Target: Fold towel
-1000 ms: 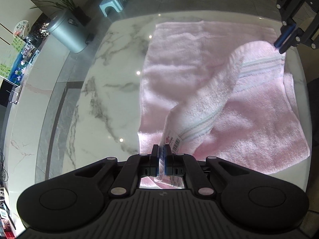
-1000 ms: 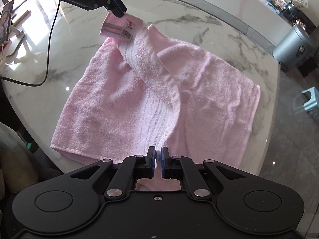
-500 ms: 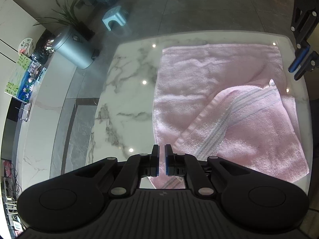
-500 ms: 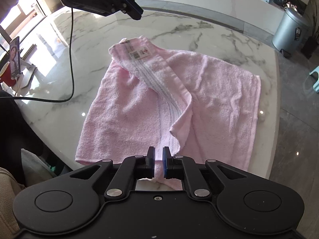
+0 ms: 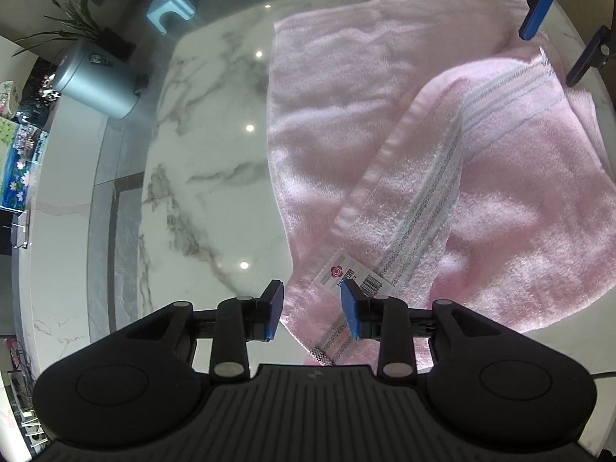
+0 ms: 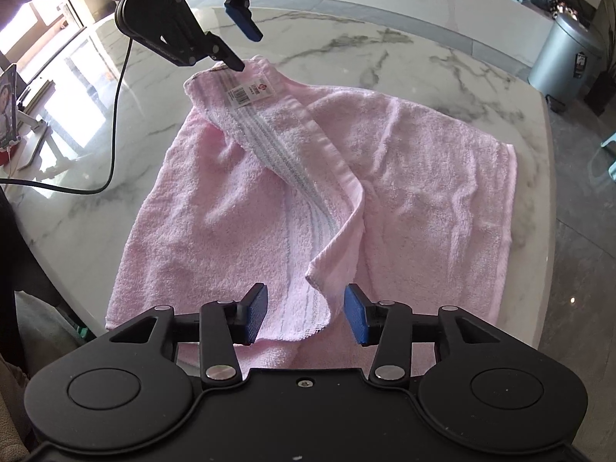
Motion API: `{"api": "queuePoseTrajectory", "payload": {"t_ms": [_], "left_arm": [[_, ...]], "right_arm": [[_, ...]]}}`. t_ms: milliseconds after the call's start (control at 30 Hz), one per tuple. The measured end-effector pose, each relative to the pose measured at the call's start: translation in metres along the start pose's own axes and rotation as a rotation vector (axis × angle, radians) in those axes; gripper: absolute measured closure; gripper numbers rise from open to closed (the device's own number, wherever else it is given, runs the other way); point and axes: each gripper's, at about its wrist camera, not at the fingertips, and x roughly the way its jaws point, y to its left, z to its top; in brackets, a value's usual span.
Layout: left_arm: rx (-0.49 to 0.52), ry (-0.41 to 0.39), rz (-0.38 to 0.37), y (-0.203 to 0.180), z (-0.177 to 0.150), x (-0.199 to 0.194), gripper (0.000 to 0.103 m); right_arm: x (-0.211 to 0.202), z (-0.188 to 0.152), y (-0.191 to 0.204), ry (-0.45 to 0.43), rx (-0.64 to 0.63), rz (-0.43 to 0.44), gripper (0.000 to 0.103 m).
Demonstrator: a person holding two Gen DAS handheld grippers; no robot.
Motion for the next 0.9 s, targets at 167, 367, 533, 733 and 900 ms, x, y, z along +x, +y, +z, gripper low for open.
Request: {"api": "queuePoseTrajectory", "payload": {"t_ms": [167, 367, 533, 733, 900], "left_arm": [[0.03, 0.009, -0.014, 0.01, 0.0, 0.023, 0.071], [0.067, 0.017, -0.09, 0.014, 0.001, 0.04, 0.071], [0.087, 0.01, -0.117, 0.006, -0.002, 0.041, 0.071], [0.175, -0.045, -0.047, -0.011, -0.001, 0.032, 0.071], [0.192, -0.022, -0.072, -0.012, 0.004, 0.04, 0.071]], "right_arm": [[0.012, 0.0, -0.01, -0.005, 0.024, 0.01, 0.06], [0.02, 0.001, -0.014, -0.016, 0.039, 0.032, 0.06], [0.03, 0.0, -0.017, -0.009, 0.053, 0.031, 0.088], [0.027, -0.004, -0.021, -0.017, 0.07, 0.031, 0.092], [0.028, -0.005, -0.023, -0.019, 0.084, 0.027, 0.092]]}}
